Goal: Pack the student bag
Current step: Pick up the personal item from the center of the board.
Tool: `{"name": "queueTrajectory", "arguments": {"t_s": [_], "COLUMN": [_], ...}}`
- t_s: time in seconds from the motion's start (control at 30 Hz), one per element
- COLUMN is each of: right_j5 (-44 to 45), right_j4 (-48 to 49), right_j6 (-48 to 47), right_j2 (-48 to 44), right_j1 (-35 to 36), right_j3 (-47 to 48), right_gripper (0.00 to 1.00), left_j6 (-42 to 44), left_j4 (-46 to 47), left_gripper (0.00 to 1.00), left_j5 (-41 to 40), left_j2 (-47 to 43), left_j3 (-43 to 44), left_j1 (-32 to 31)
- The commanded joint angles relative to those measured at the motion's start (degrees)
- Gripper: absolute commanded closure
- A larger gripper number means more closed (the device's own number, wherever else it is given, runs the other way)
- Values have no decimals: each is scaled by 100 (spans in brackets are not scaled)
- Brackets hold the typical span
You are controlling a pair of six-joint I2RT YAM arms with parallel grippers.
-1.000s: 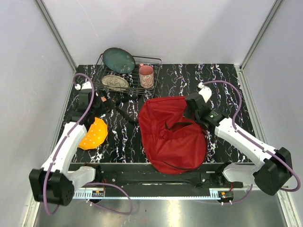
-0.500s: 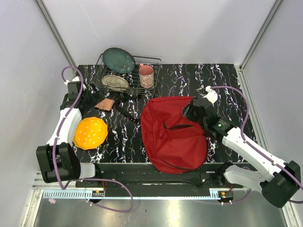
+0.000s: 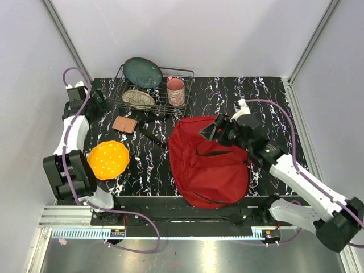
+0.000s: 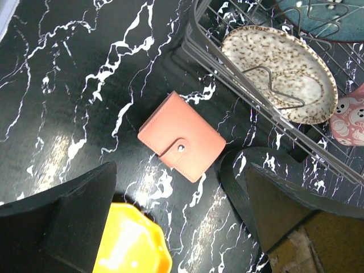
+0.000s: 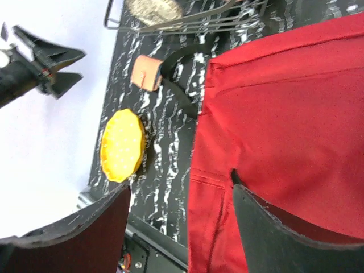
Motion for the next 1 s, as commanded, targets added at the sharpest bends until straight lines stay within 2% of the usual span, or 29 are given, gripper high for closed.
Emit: {"name": "queueTrajectory", "arguments": {"t_s": [0.0,0.13,0.2,0.43,0.5,0.67,0.97], "right_j5": [-1296,-1534,-1561,-1772,-1798,-1693,-1561], "right_j4": [1032,1296,1481,1928,2052,2018,1903], "right_j6": [351,430,413,614,746,773,790], "right_j2": [813,1333,1640,2669,2775,2714,2477], "right_j1": [7,200,349,753,807,868,860], "right_j3": [252,480,560,1096,1070,842,508], "right_gripper": [22,21,20,21,20,20,20], "left_j6": [275,714,689,530,565,706,478], "left_j4": [371,354,328,1425,1374,1058,1074], "left_gripper": [1,1,1,1,1,1,4], "left_j5": [428,929,878,1685,1948,2002,2337], "left_j2": [541,1140,1394,1984,2309,2897,3364], "left_j3": [364,812,927,663,873,1296,1429], "left_j1": [108,152,178,266,284,354,372]}}
